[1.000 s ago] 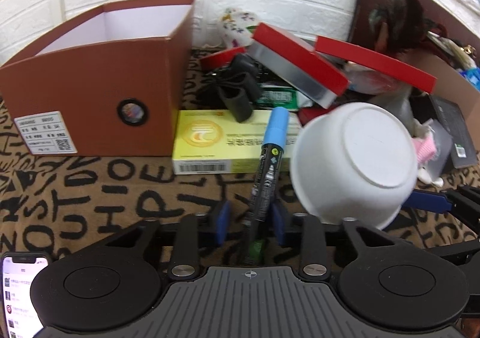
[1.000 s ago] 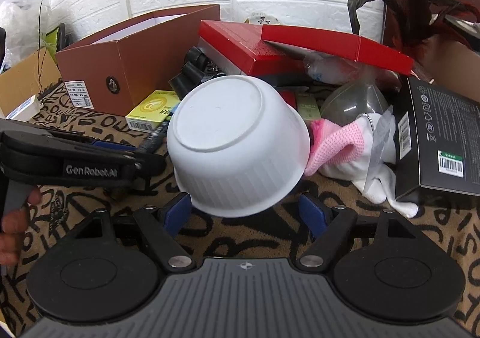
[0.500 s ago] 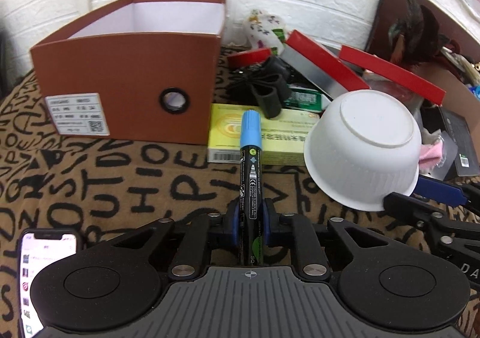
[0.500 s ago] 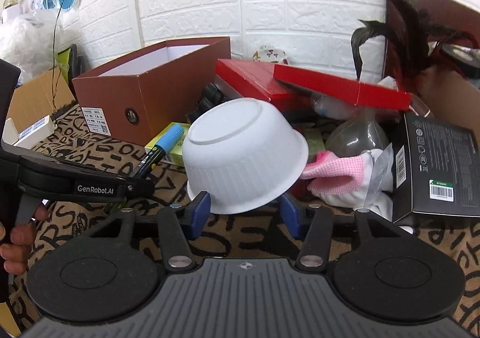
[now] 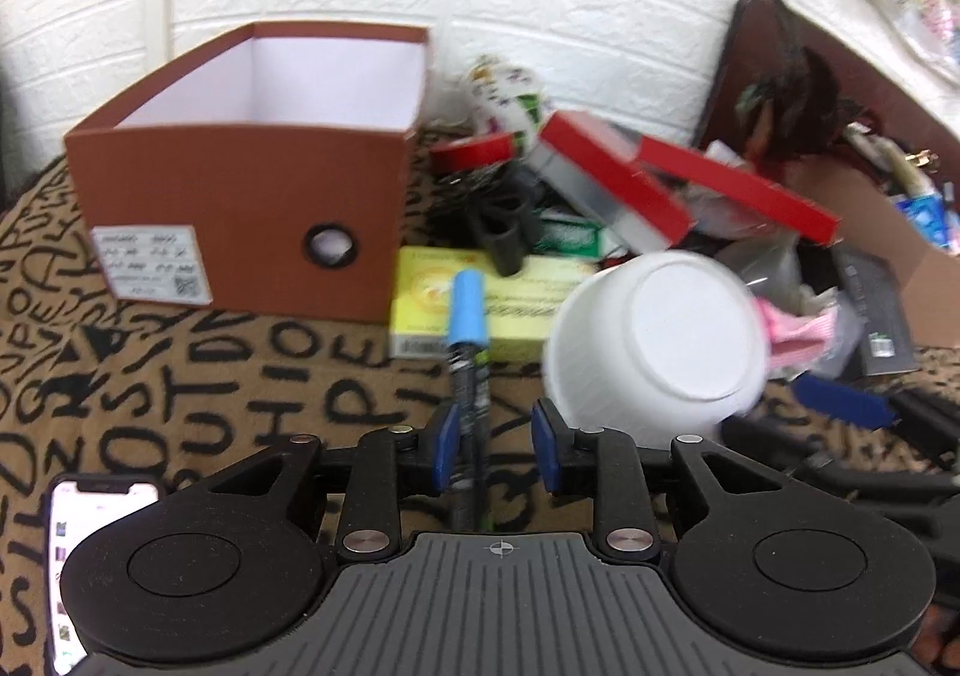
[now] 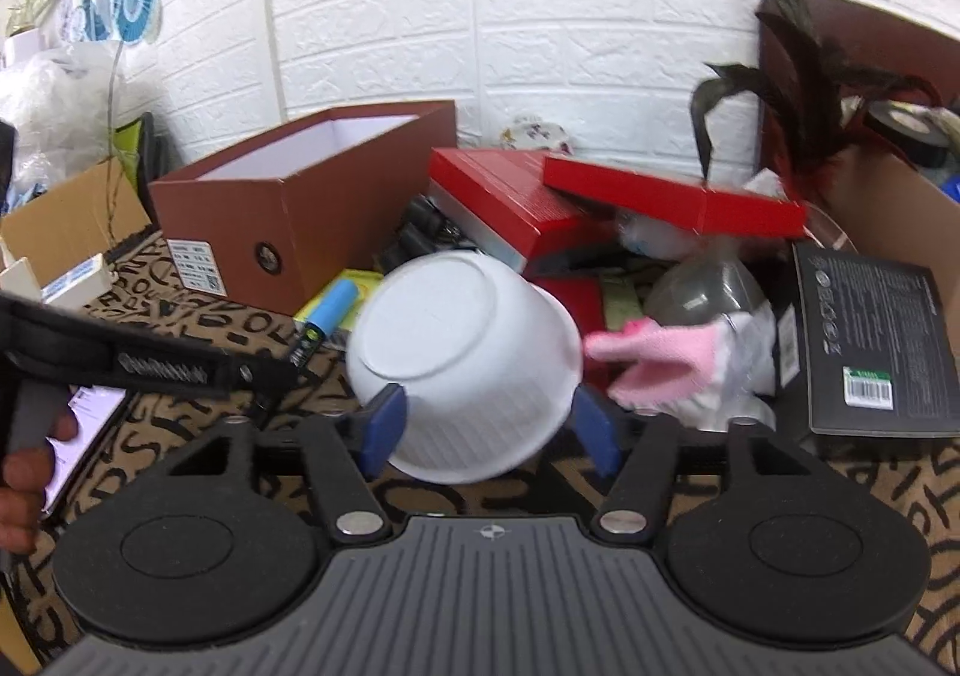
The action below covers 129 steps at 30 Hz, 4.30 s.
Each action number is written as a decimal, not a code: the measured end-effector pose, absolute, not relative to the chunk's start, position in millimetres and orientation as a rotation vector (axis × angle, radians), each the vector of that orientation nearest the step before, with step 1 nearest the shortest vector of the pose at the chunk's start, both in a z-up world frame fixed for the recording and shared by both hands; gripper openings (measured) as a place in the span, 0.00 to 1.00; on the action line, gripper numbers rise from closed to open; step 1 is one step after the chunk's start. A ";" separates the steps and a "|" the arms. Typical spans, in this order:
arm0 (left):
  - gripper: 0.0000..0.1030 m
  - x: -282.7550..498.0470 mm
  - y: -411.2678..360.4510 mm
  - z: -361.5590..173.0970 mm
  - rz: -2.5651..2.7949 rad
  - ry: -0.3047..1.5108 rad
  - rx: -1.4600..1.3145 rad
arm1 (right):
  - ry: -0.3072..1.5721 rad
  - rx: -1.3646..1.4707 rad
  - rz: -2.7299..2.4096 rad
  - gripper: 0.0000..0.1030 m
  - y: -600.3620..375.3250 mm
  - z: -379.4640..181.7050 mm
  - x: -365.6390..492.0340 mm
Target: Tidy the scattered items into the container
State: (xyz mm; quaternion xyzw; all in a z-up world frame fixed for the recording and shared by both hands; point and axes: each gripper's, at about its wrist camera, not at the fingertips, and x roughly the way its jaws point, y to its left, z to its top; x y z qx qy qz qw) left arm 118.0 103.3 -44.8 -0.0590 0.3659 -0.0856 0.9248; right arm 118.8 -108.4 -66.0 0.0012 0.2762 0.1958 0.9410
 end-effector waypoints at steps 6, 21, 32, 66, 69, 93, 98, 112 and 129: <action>0.65 130.9 85.8 -38.6 -0.239 0.741 -0.128 | 0.604 -0.001 0.406 0.81 -105.8 -73.9 124.6; 0.67 159.7 60.4 -35.5 -0.360 0.756 -0.116 | 0.667 0.044 0.412 0.91 -110.1 -95.7 149.7; 0.34 144.0 80.6 -20.7 -0.366 0.716 -0.152 | 0.580 0.085 0.457 0.79 -113.4 -72.1 135.6; 0.48 86.6 131.5 -25.9 -0.213 0.792 -0.154 | 0.579 0.002 0.558 0.58 -82.1 -44.5 94.2; 0.31 91.0 131.3 -30.5 -0.206 0.809 -0.160 | 0.599 -0.015 0.557 0.51 -77.4 -49.0 97.7; 0.13 99.9 123.8 -48.1 -0.174 0.848 -0.102 | 0.723 0.023 0.519 0.16 -70.0 -65.3 131.4; 0.15 99.0 119.7 -47.8 -0.166 0.841 -0.083 | 0.725 0.001 0.512 0.16 -68.0 -64.2 129.8; 0.09 82.3 113.4 -29.5 -0.188 0.772 -0.076 | 0.685 -0.011 0.466 0.13 -74.0 -47.1 115.7; 0.09 156.3 177.5 65.2 -0.076 0.639 -0.104 | 0.536 -0.066 0.555 0.11 -13.0 49.2 196.6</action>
